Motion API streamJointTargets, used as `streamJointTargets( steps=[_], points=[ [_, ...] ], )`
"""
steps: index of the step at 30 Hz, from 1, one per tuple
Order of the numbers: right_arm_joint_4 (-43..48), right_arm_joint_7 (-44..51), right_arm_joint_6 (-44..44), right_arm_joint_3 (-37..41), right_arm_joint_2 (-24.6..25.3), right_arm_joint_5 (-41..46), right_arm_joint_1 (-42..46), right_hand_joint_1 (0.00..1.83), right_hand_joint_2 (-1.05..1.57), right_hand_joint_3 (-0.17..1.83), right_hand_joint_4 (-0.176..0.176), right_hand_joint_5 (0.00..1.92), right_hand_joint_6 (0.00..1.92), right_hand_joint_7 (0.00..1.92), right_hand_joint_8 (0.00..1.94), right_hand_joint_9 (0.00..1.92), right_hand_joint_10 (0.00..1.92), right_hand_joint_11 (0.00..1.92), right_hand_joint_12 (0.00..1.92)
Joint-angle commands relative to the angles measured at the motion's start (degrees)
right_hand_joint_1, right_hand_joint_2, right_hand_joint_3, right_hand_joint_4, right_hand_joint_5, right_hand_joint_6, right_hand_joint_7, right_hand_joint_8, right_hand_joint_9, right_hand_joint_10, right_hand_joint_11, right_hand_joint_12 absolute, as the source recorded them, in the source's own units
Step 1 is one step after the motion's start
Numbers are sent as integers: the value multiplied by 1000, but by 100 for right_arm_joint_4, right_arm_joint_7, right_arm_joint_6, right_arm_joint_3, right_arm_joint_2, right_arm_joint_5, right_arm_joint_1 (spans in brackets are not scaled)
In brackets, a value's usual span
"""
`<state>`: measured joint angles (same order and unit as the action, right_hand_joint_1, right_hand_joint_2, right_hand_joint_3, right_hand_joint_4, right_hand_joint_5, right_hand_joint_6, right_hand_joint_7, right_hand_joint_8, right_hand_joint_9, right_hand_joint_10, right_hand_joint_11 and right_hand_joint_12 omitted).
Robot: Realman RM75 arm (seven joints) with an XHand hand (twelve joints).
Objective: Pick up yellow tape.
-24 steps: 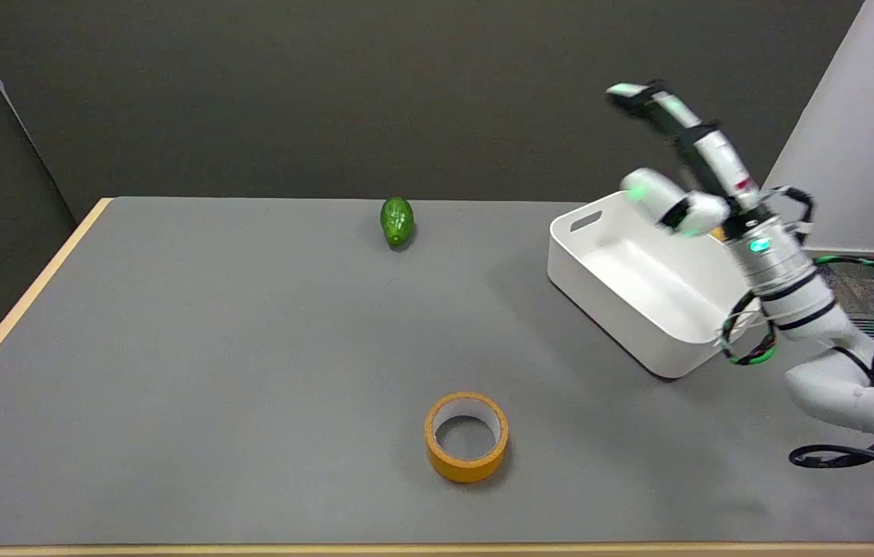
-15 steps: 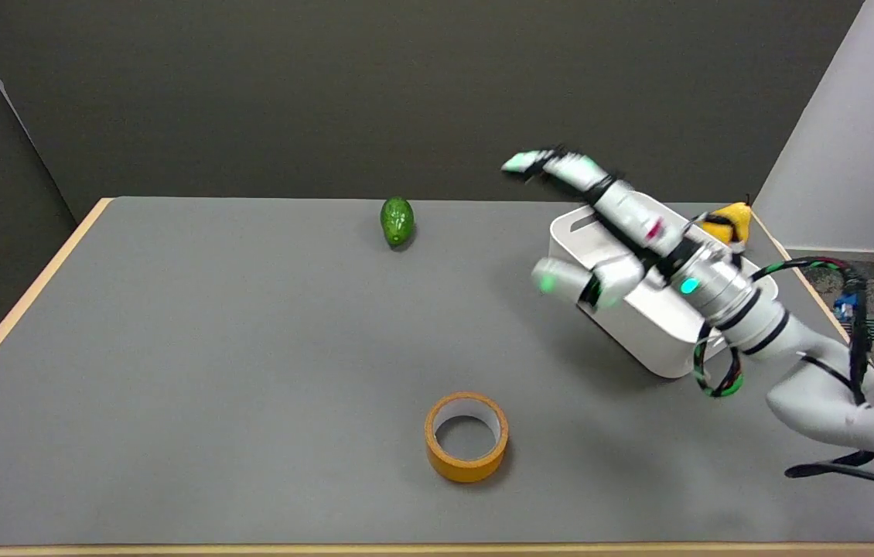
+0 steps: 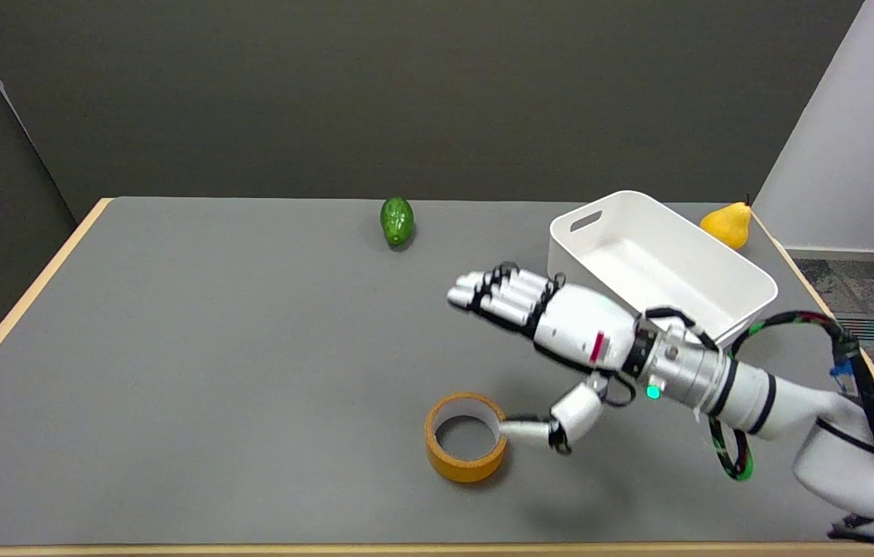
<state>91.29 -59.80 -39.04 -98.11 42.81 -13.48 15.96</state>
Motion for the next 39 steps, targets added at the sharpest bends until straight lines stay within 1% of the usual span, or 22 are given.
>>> streamJointTargets(
  steps=[1, 6, 10, 13, 15, 17, 19, 20, 23, 26, 30, 32, 34, 39],
  points=[
    [1163, 415, 1089, 409, 9, -1295, 1459, 318, 435, 859, -50, 24, 64, -1, 56, -1, 100, -1, 548],
    [1170, 415, 1231, 219, 17, -1442, 1294, 332, 440, 860, -52, 6, 71, -1, 39, -1, 57, -1, 506],
    [1170, 415, 1246, -15, 60, -1594, 979, 335, 440, 860, -43, 8, 70, -1, 39, -1, 53, -1, 516],
    [1150, 415, 1373, -253, 137, -1831, 698, 334, 435, 858, -35, 27, 52, -1, 54, -1, 89, -1, 584],
    [1084, 401, 1434, -432, 179, -1934, 515, 334, 435, 858, -34, 27, 55, -1, 56, -1, 95, -1, 597],
    [956, 369, 1433, -608, 227, -1967, 358, 335, 433, 856, -28, 17, 82, -1, 72, -1, 129, -1, 667],
    [774, 367, 1393, -750, 319, -1936, 141, 341, 472, 772, -26, 3, 120, -1, 70, -1, 136, -1, 684],
    [736, 367, 1385, -776, 346, -1935, 96, 345, 484, 746, -24, -1, 127, -1, 69, -1, 138, -1, 690],
    [575, 367, 1369, -836, 506, -1964, -90, 356, 484, 751, -15, -1, 105, -1, 69, -1, 141, -1, 708],
    [439, 407, 1367, -875, 605, -1936, -257, 357, 434, 866, -11, -1, 96, -1, 80, -1, 169, -1, 732],
    [209, 367, 1317, -960, 690, -1927, -472, 355, 441, 873, 2, -1, 105, -1, 113, -1, 209, -1, 767],
    [93, 360, 1289, -1001, 739, -1912, -560, 363, 475, 781, -1, -1, 108, -1, 127, -1, 203, -1, 776],
    [-30, 359, 1257, -1020, 789, -1859, -620, 364, 445, 840, 2, -1, 112, -1, 140, -1, 204, -1, 786],
    [-306, 359, 1088, -1028, 922, -1775, -686, 363, 448, 839, 7, -1, 113, -1, 141, -1, 209, -1, 787]
  ],
)
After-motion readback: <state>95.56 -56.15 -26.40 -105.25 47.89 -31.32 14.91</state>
